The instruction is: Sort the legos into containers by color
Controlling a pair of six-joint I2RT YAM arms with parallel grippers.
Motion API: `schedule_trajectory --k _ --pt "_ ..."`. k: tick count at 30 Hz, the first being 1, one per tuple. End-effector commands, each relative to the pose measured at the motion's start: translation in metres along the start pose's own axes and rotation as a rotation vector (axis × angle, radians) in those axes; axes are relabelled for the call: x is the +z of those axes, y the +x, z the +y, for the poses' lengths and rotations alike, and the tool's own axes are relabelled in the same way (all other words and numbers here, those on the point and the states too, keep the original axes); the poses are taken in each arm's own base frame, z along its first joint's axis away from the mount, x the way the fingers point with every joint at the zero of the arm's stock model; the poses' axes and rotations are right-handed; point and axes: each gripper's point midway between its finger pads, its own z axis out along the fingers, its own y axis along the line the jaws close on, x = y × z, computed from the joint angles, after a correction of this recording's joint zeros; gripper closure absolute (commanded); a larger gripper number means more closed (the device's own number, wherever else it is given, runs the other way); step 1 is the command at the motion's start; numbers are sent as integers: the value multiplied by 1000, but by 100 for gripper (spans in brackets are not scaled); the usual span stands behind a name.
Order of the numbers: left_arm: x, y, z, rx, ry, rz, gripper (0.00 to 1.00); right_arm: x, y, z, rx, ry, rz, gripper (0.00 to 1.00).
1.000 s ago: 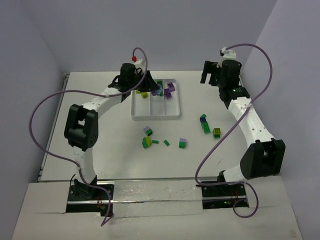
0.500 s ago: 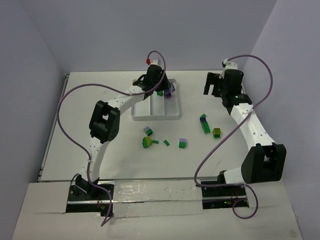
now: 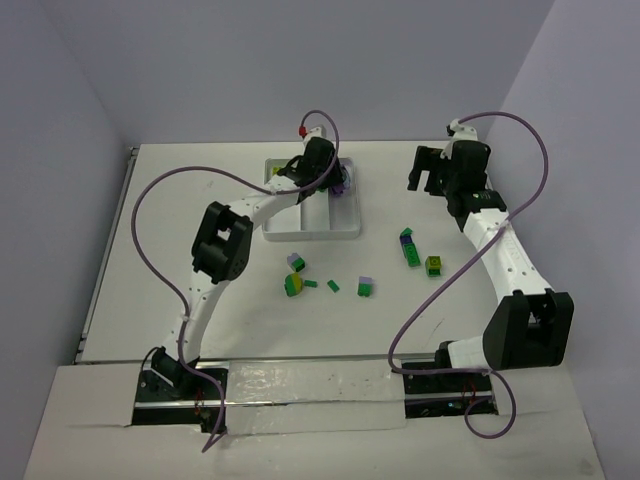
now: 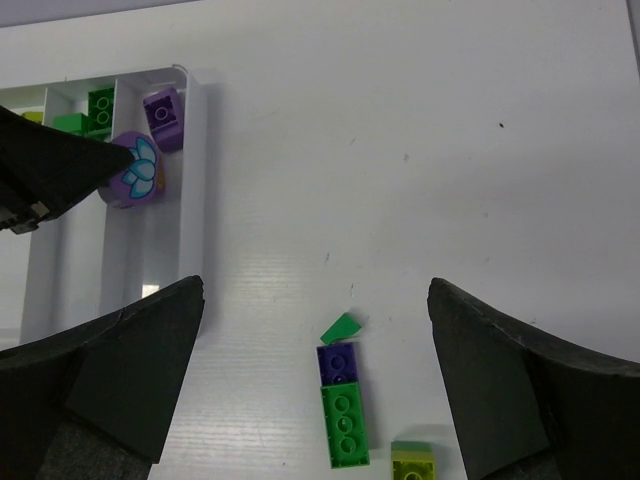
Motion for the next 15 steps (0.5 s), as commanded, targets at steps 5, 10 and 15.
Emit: schedule_trajectory --k 5,10,15 --pt "5 -6 -34 -55 128 -14 89 -10 -12 1 17 -18 -52 0" --pt "8 -4 -35 -66 140 -10 88 -7 -10 1 24 -21 -43 0" --pt "10 -3 -33 -69 138 -12 86 -6 -10 3 28 -32 -39 0"
